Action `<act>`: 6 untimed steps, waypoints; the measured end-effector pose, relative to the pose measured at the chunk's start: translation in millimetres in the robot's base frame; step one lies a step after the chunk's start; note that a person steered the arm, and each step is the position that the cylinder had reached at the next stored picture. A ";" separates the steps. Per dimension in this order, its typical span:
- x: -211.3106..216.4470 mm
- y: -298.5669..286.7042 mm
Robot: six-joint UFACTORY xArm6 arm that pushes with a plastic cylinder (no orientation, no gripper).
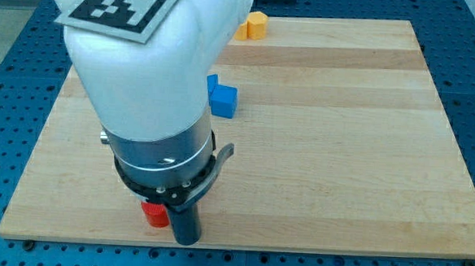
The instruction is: Move the red blocks to the bottom right of the board
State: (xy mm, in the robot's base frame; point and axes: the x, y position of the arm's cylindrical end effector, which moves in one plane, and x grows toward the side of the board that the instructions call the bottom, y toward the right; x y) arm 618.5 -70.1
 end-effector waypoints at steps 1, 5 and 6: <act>-18.6 -47.9; -0.9 23.1; -22.7 85.8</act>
State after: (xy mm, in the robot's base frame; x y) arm 595.8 15.6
